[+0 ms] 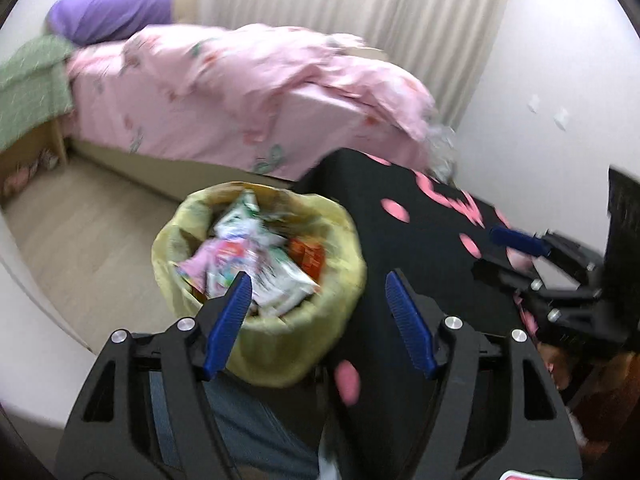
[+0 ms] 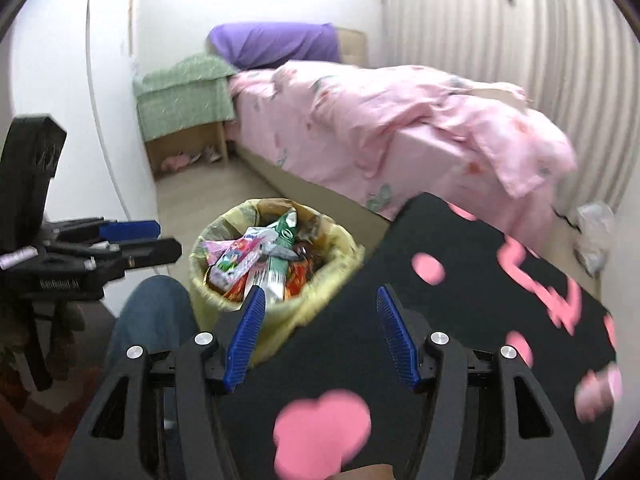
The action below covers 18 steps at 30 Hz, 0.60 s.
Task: Collect trash
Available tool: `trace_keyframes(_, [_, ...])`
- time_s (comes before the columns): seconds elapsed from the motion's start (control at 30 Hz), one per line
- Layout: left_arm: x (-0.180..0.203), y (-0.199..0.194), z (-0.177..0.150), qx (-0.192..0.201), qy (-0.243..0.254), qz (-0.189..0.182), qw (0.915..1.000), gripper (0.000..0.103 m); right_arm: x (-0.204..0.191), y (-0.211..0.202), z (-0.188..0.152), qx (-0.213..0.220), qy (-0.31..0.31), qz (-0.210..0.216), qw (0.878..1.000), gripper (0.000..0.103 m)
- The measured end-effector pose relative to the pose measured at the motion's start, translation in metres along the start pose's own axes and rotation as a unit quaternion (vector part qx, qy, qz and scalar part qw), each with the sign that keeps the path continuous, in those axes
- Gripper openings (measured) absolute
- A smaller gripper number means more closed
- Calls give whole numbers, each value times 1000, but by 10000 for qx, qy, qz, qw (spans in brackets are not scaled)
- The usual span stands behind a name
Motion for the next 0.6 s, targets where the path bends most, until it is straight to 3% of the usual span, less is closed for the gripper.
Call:
trace_keyframes(0.1, [33, -26, -16, 48, 275, -90, 9996, 66, -2, -40, -28, -33, 465, 102, 9989, 55])
trace_keyframes(0.2, [55, -49, -30, 213, 459, -142, 9986, 66, -2, -76, -53, 63, 673, -258, 9974, 55])
trace_keyframes(0.37, [67, -74, -45, 397, 522, 237, 9976, 66, -13, -117, -77, 280, 811, -725, 9937, 55])
trace_keyframes(0.6, [67, -98, -57, 606, 667, 713, 9934, 66, -32, -127, -95, 377, 992, -649, 9922, 55])
Point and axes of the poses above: each gripper's, at about its wrist camera, not at the fingertips, and y roughly the way its jaws point, x to its right, z to its top, the point moved 9 cm from there along y, roughly the way its jaws point, and after that the axes turned 8 degrees about -y, right-handed, at the moved point
